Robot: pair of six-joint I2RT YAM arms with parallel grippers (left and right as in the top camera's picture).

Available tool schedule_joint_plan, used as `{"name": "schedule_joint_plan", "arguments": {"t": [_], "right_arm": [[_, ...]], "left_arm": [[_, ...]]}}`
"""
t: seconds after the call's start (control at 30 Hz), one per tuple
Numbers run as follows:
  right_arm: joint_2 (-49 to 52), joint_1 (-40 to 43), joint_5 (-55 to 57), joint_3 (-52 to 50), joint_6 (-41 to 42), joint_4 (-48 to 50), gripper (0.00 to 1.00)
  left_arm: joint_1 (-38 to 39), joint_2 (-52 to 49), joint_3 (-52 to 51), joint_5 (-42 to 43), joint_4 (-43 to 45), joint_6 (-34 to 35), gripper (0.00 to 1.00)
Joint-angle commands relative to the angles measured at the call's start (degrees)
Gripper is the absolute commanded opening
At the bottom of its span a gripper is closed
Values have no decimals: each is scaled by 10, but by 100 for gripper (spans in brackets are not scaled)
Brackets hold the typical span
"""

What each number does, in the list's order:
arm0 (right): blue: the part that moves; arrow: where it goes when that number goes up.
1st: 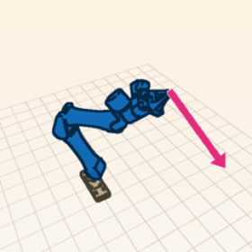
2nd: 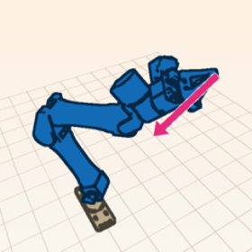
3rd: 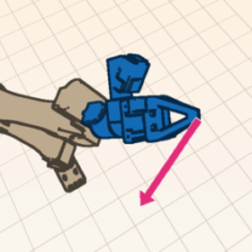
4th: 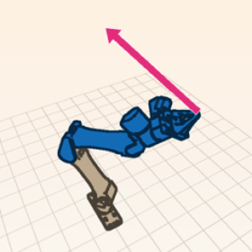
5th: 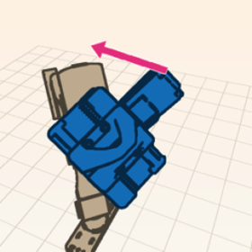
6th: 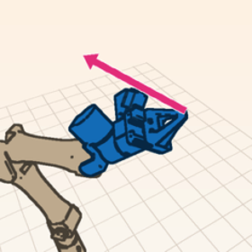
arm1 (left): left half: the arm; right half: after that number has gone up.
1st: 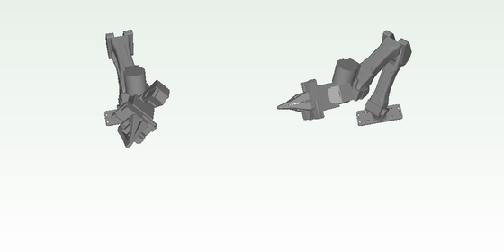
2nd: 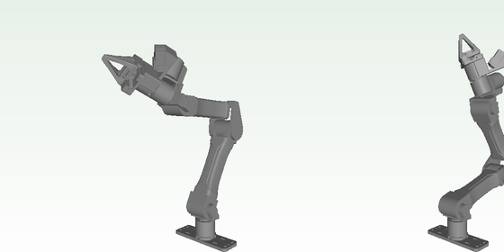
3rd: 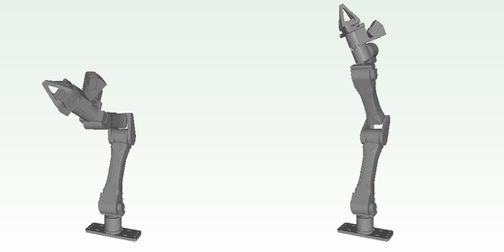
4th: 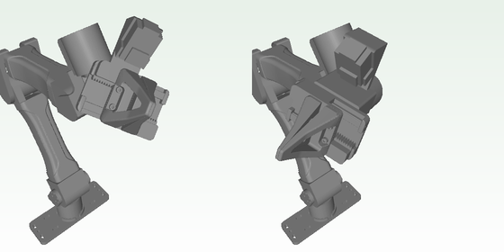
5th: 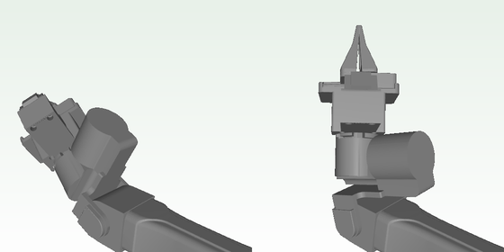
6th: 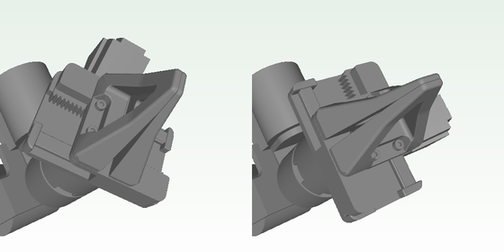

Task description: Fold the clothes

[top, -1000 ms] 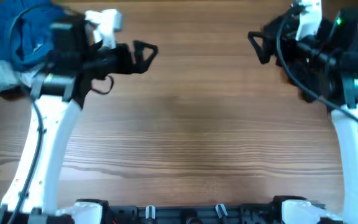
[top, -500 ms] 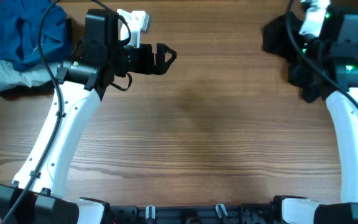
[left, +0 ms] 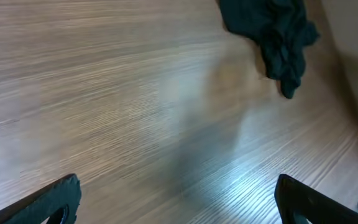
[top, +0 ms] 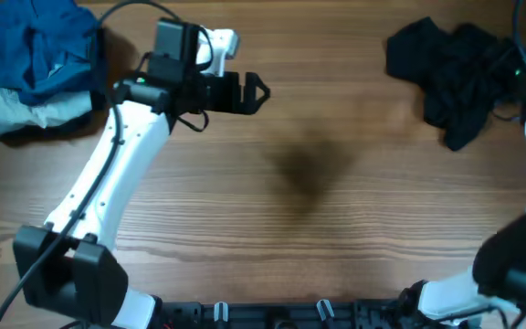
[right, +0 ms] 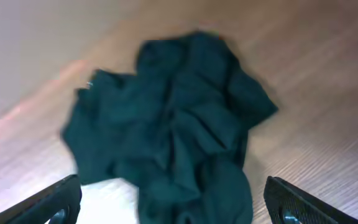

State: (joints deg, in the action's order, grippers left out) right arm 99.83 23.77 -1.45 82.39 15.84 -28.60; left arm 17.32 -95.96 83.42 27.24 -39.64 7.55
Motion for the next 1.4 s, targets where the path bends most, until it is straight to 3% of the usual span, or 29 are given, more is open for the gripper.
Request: {"name": "schedule_joint_plan", "arguments": {"t": [0.0,0.23,0.4,0.47,0.5,0.6,0.8,0.97,1.13,1.37], "right_arm": [[46,14,-12,6,7,23,96],[144,37,-50,6,6,89,94],[204,40,-99,6,-23,155,75],[212,40,-98,6,-24,170,59],[212,40,-99,6,-24,176,39],[210,40,-99,7,-23,191,4],[185,40,-174,12,-23,191,4],[52,21,-269,68,-24,141,4],[-85,-33,-267,139,-41,71,4],[-213,-137,-215,178,-23,69,4]], "left_arm": [[21,-5,10,-14,17,-11,100],[38,-5,10,-44,17,-11,100],[38,-5,10,-44,17,-11,100],[38,-5,10,-44,17,-11,100],[38,-5,10,-44,17,-11,100],[38,-6,10,-44,17,-11,100],[38,-6,10,-47,17,-11,99],[38,-6,10,-53,35,-11,98],[37,-6,10,-53,58,-12,100],[38,31,10,-37,43,-12,100]]}}
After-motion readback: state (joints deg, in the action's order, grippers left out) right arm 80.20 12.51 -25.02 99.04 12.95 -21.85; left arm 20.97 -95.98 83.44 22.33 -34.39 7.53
